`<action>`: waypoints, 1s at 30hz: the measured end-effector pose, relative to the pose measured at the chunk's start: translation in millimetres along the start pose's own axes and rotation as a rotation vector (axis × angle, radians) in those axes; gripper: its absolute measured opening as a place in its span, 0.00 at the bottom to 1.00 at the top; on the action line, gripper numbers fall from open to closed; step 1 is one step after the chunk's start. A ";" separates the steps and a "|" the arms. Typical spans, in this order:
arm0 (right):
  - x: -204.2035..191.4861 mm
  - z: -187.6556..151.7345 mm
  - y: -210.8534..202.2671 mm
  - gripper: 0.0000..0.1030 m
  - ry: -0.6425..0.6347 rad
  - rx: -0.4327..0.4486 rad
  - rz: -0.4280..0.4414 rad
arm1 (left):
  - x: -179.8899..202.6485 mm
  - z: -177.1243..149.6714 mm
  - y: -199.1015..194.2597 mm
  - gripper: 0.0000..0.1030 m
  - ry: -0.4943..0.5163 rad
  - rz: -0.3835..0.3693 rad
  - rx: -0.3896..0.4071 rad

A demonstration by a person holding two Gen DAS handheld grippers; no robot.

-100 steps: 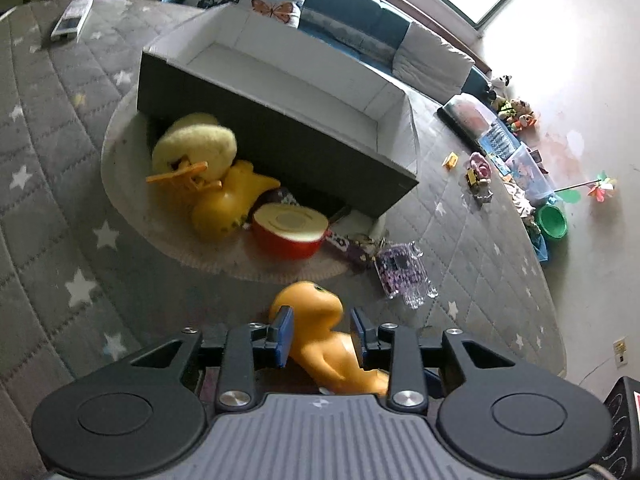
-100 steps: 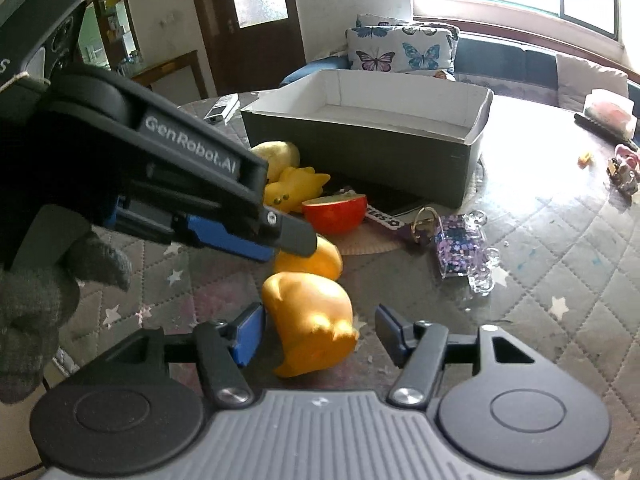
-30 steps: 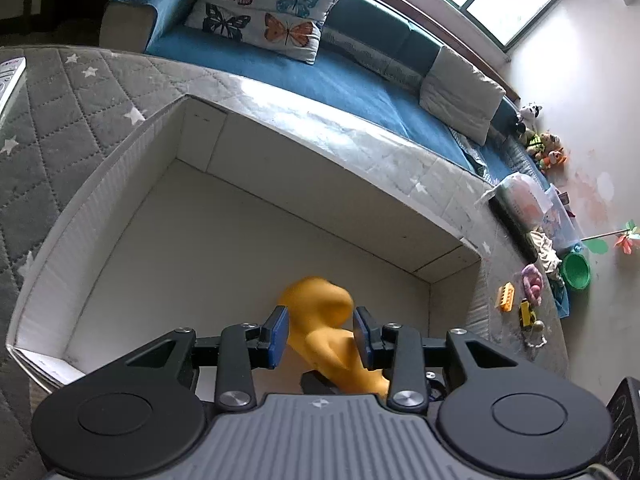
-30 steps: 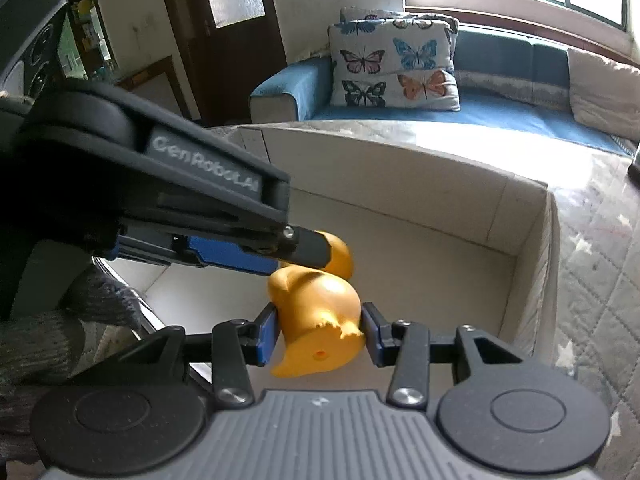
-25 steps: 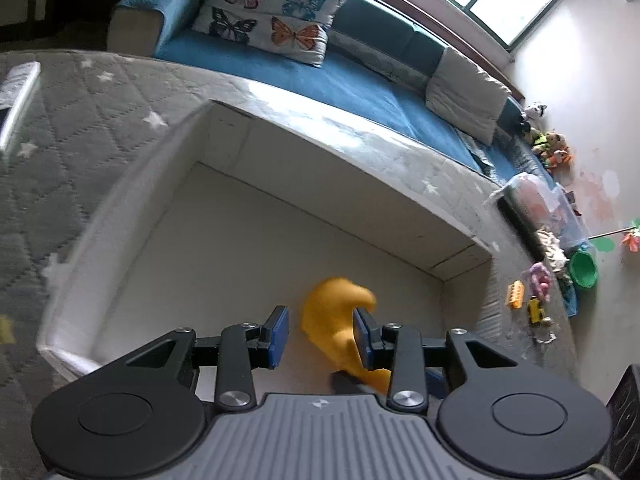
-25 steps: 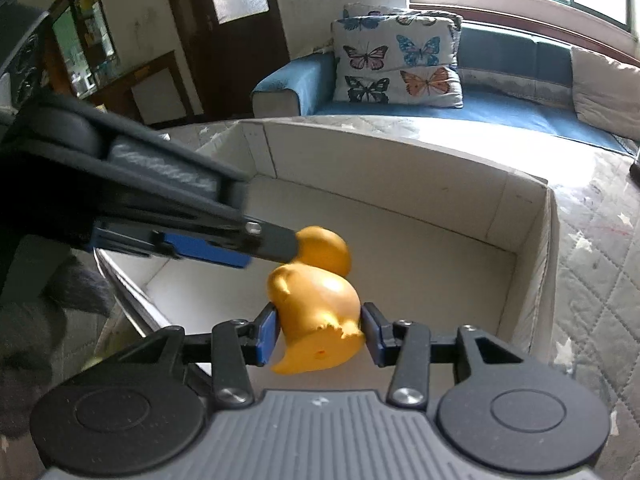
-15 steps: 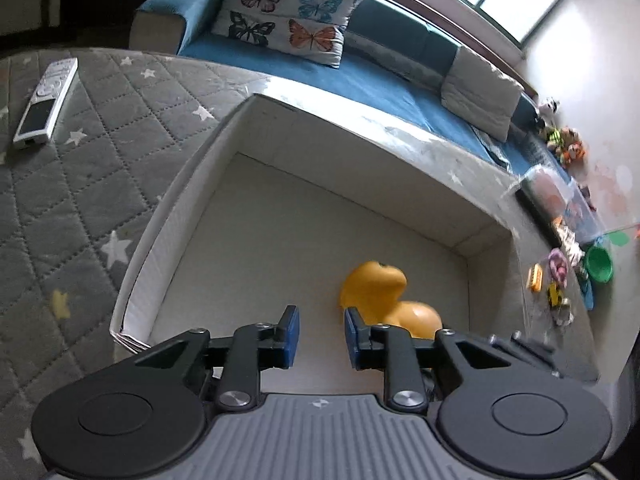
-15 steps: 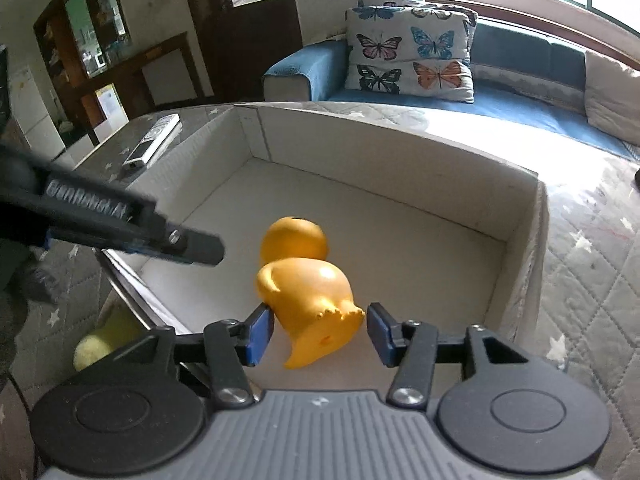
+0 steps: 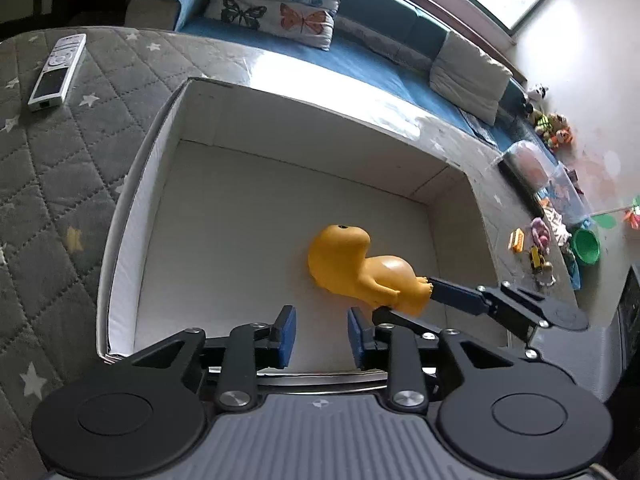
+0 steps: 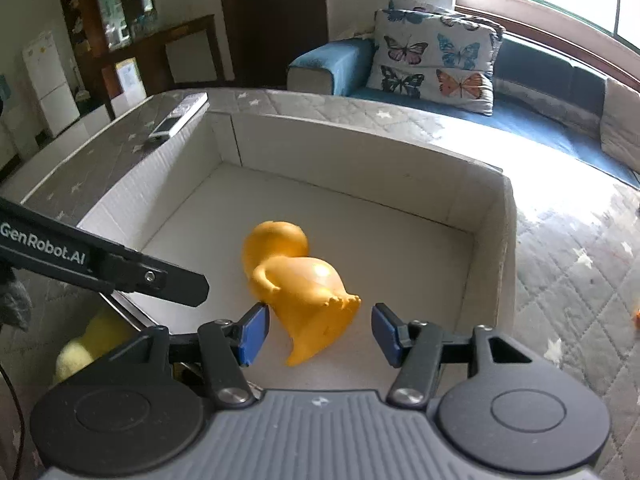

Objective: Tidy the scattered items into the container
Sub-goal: 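Lower the duck into the box and open the right gripper, then grasp the clear bag of purple beads with the right gripper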

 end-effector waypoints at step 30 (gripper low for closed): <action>46.8 -108.3 -101.4 0.89 0.148 0.147 -0.175 | 78.3 -86.5 -32.8 0.33 0.220 -0.052 0.102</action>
Point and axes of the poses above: each gripper's, at about its wrist camera, not at the fingertips, and y roughly the way its jaws point, x to its right, z to its top, the point moved 8 cm from there along y, roughly the way its jaws point, and after that the axes turned 13 degrees about -z, right-handed, at the moved point
